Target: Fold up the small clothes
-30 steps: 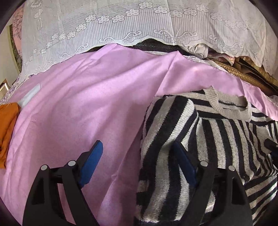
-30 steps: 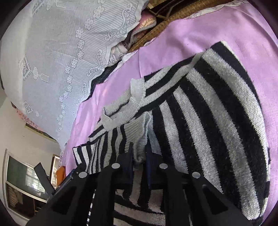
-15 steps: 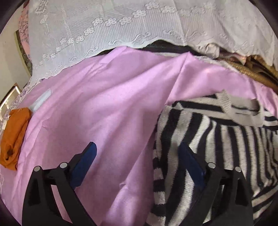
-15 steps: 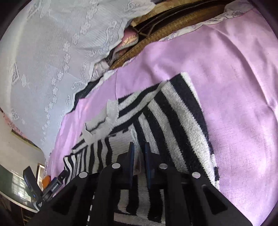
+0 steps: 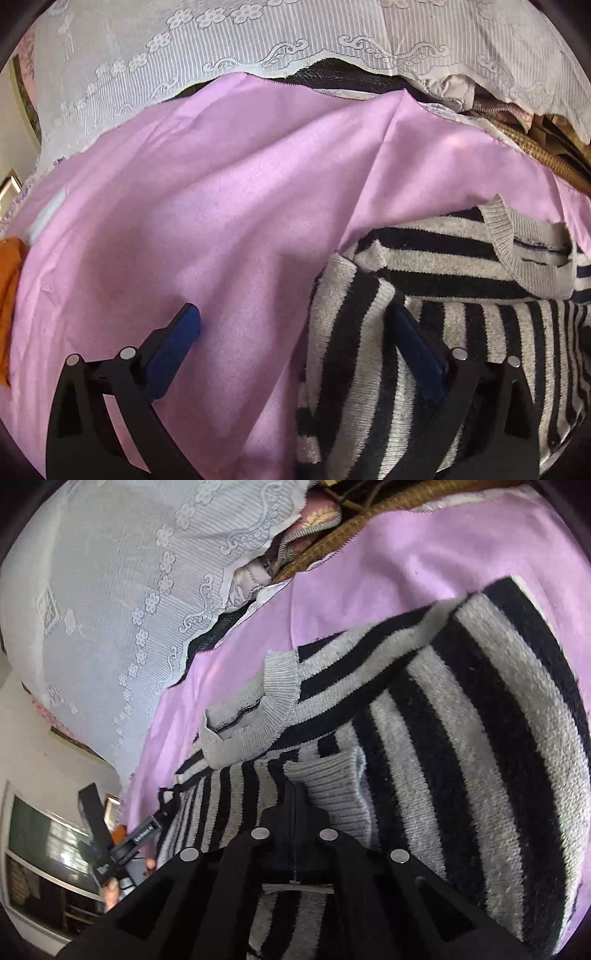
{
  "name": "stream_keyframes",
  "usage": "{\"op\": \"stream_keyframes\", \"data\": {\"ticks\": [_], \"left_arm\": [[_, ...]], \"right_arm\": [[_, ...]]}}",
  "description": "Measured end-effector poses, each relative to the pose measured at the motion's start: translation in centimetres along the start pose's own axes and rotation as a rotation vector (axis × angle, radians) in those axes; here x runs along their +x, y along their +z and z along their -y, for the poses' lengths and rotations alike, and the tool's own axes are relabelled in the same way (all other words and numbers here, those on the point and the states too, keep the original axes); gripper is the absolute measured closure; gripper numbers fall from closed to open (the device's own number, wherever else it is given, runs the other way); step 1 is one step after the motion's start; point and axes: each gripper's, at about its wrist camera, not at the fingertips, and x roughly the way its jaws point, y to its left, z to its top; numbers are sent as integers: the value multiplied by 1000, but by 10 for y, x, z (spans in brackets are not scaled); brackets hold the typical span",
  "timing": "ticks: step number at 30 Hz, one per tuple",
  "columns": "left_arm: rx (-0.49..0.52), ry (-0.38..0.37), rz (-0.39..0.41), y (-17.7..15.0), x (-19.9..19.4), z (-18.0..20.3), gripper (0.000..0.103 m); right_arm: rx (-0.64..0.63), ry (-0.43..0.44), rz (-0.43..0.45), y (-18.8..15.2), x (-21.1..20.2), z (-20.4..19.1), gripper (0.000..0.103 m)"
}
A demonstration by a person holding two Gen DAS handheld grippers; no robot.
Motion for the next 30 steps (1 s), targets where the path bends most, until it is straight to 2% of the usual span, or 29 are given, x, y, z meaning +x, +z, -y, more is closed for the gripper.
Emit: {"op": "stream_keyframes", "data": {"ticks": [1, 3, 5, 7, 8, 10, 11, 12, 13, 14, 15, 16, 18, 20, 23, 26, 30], "left_arm": [[-24, -16, 9, -2, -4, -4, 4], [-37, -37, 51, -9, -22, -8, 6], [-31, -109, 102, -22, -47, -12, 7], [-5, -183, 114, -36, -64, -10, 7], [18, -198, 116, -43, -70, -7, 7], [67, -191, 109, -53, -75, 2, 7], [87, -172, 100, -55, -73, 7, 7], [110, -141, 81, -59, -68, 12, 6], [132, -93, 53, -64, -59, 16, 6], [140, -59, 28, -69, -51, 16, 4], [117, -79, 10, -71, -45, 12, 4], [81, -99, 0, -71, -46, 5, 4], [34, -96, 3, -75, -56, -8, 4], [21, -108, 24, -84, -71, -17, 4], [12, -120, 52, -96, -96, -24, 4], [39, -142, 55, -111, -113, -22, 4], [115, -147, 7, -138, -116, -7, 4]], "right_arm": [[-2, -13, 21, -2, -6, -1, 103], [-60, -38, 60, -9, -19, -13, 96], [-113, -21, 69, -15, -29, -25, 96], [-138, -6, 69, -21, -37, -35, 96], [-154, -7, 60, -25, -38, -40, 92], [-174, -32, 47, -35, -39, -42, 77], [-175, -57, 43, -39, -37, -40, 60], [-176, -96, 35, -43, -34, -36, 58], [-175, -122, 23, -45, -32, -30, 59], [-171, -126, 14, -47, -30, -24, 66], [-164, -135, 18, -50, -31, -20, 74], [-159, -144, 21, -52, -35, -18, 75], [-150, -136, 44, -57, -46, -20, 71], [-140, -91, 59, -65, -60, -24, 67], [-143, -69, 84, -77, -80, -32, 66], [-174, -59, 80, -96, -94, -42, 63], [-199, -89, 41, -126, -100, -44, 61]]}}
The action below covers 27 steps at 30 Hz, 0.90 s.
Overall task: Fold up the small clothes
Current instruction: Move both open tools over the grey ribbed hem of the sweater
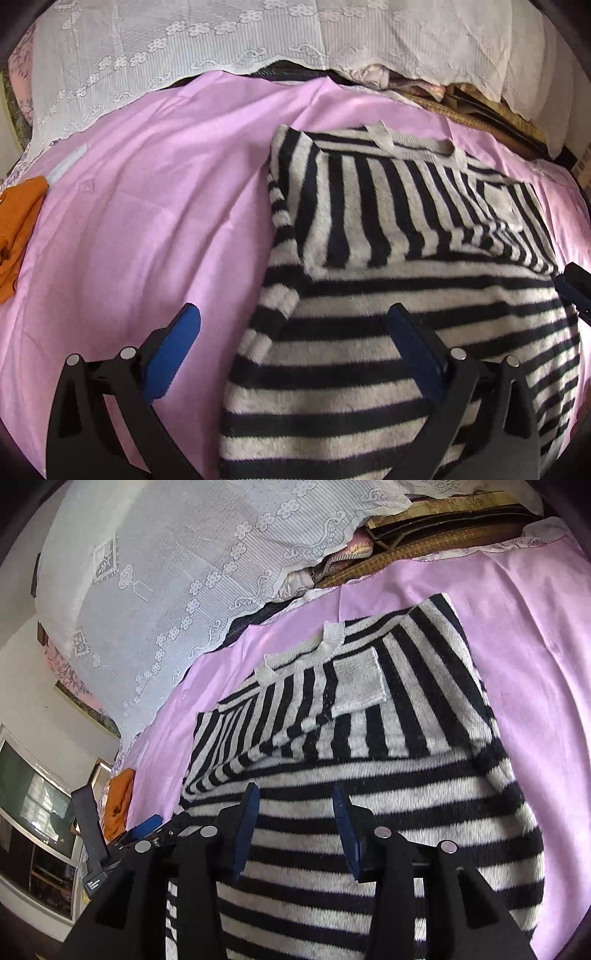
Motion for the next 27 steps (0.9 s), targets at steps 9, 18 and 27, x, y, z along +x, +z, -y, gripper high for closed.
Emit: {"op": "stream_keyframes", "data": {"ticks": [9, 18, 27], "left_arm": [[90, 8, -45, -64, -24, 14, 4], [77, -58, 10, -129, -80, -12, 4], [178, 124, 210, -139, -136, 9, 5]], "right_arm": [[-63, -94, -83, -86, -34, 12, 58], [-81, -67, -31, -137, -100, 18, 54], [-186, -172, 70, -148, -144, 3, 31]]}}
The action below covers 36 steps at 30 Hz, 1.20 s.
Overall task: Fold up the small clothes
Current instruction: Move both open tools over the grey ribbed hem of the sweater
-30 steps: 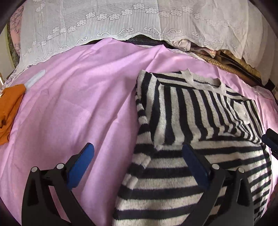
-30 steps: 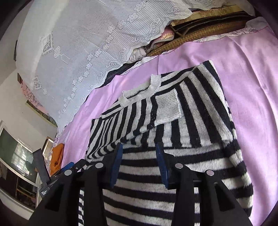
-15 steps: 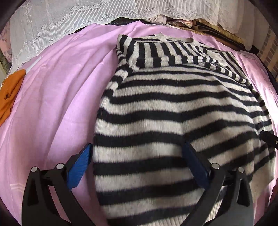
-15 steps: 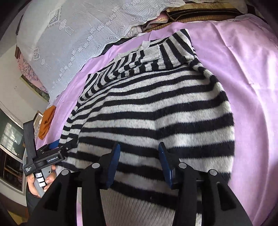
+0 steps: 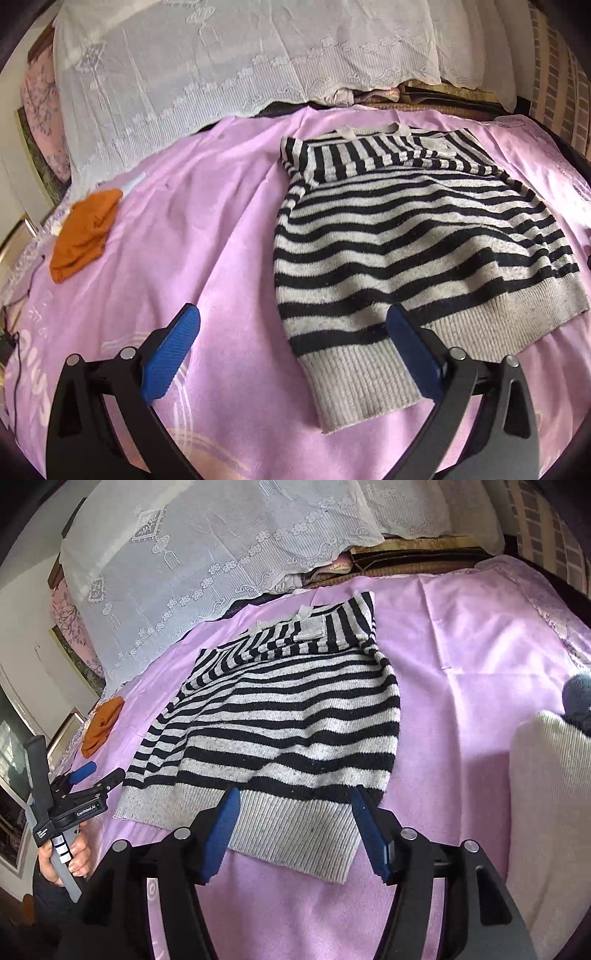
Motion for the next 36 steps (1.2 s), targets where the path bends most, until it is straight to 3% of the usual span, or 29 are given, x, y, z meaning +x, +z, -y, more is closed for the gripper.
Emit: {"op": "stream_keyframes", "data": {"ticks": [2, 3, 11, 22, 27, 36], "left_arm": [[12, 20, 28, 9, -1, 15, 5], [11, 25, 22, 12, 2, 22, 5], [-38, -7, -144, -1, 44, 33, 5], [-60, -40, -147, -9, 39, 27, 4], [-86, -127, -121, -18, 23, 9, 4], [-202, -400, -181, -29, 37, -36, 5]], "right_arm": [[-30, -36, 26, 7, 6, -13, 15], [-44, -55, 32, 10, 10, -18, 12], [-84, -116, -65, 1, 51, -28, 11], [-73, -120, -43, -12, 34, -16, 8], [10, -121, -30, -13, 17, 10, 8], [127, -25, -17, -14, 8, 40, 12]]}}
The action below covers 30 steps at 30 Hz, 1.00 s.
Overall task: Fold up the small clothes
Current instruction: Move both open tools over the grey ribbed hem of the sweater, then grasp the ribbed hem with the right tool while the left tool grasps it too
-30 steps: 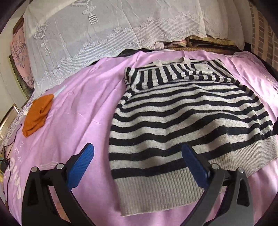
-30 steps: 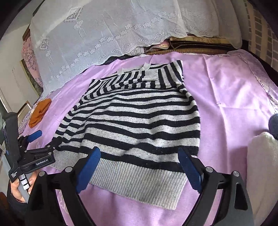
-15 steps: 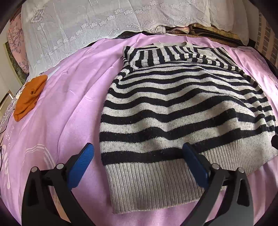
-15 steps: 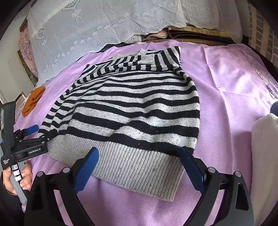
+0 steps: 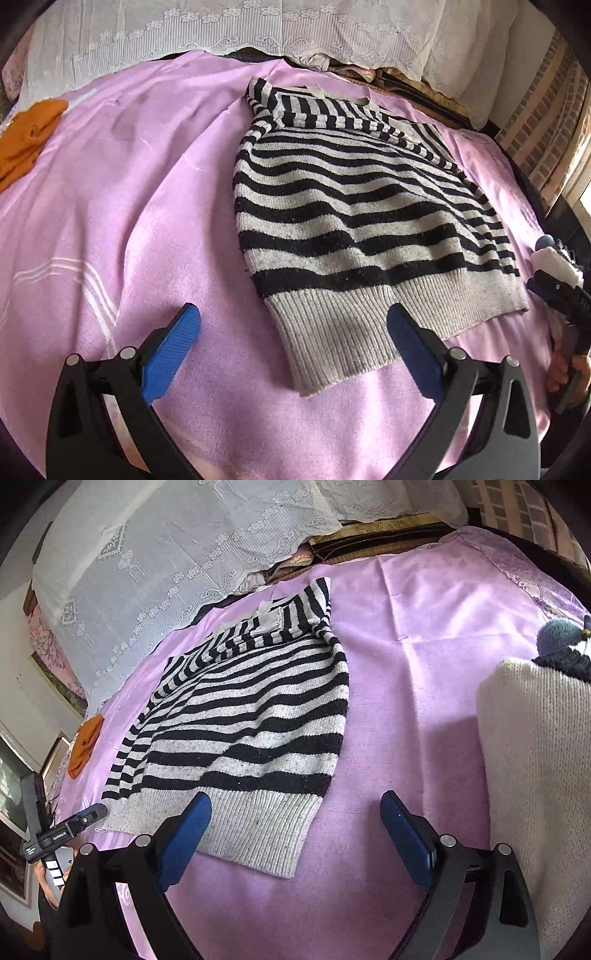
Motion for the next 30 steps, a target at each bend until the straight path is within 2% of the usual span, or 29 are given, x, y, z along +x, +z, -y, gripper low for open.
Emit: {"op": "stream_keyframes", "data": {"ticks": [1, 3, 4, 5, 6, 11, 16, 20, 23, 25, 28, 29, 30], "left_arm": [[-5, -23, 0, 1, 1, -2, 5], [-18, -57, -10, 4, 4, -3, 6], [-23, -82, -20, 5, 6, -2, 8], [-27, -113, -35, 6, 9, -1, 20], [-26, -136, -49, 6, 12, 2, 28], [43, -115, -52, 1, 16, 16, 29], [51, -143, -63, 3, 19, 17, 29], [53, -165, -65, 4, 19, 19, 30], [51, -234, -72, 2, 16, 21, 31], [50, -233, -78, 4, 21, 25, 31], [20, -258, -90, 6, 25, 21, 32], [7, -263, -88, 6, 24, 18, 38], [-10, -263, -85, 6, 24, 14, 51]], "right_arm": [[5, 12, -6, 1, 2, 0, 14], [29, 40, -30, 2, 9, 3, 31], [44, 56, -42, 2, 12, 5, 35], [54, 65, -50, 3, 14, 5, 42], [58, 70, -55, 3, 16, 5, 44], [52, 97, -74, -1, 17, 2, 44], [36, 100, -90, -2, 19, -3, 44], [42, 139, -111, -6, 19, -5, 45], [57, 165, -123, -6, 20, -2, 47], [86, 190, -130, -4, 24, 2, 48], [128, 205, -134, -2, 29, 8, 70], [144, 214, -135, -3, 30, 12, 80], [154, 222, -133, -4, 31, 14, 83]]}}
